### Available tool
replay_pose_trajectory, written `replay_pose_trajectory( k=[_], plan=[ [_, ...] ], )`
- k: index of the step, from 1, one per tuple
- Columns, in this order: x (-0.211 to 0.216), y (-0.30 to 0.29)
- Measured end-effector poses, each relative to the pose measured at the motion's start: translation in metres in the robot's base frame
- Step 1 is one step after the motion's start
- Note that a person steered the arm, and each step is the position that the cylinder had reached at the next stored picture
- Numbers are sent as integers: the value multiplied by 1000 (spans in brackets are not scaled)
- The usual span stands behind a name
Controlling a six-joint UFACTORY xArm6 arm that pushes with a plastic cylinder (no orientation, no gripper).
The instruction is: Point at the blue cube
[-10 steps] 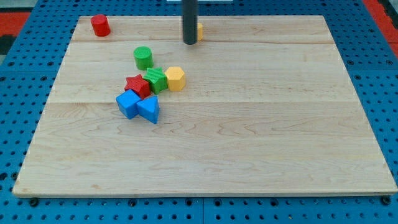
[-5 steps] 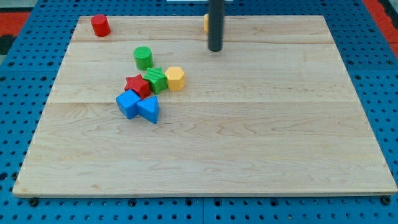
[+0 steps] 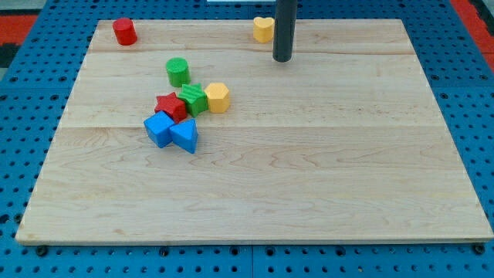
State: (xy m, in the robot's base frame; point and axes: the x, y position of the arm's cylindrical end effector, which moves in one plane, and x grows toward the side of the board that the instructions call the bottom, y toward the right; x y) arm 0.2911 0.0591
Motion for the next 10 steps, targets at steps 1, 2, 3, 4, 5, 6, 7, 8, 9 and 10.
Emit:
replay_pose_trajectory(
  k=[1, 2, 3, 4, 5, 6, 7, 8, 9, 10],
  plan=[
    [-1, 3],
    [-5, 5],
    [-8, 3],
    [-23, -52],
    [-36, -126],
    [-26, -231],
    [51, -284],
    [134, -302],
    [139, -236],
    [143, -237]
  ],
)
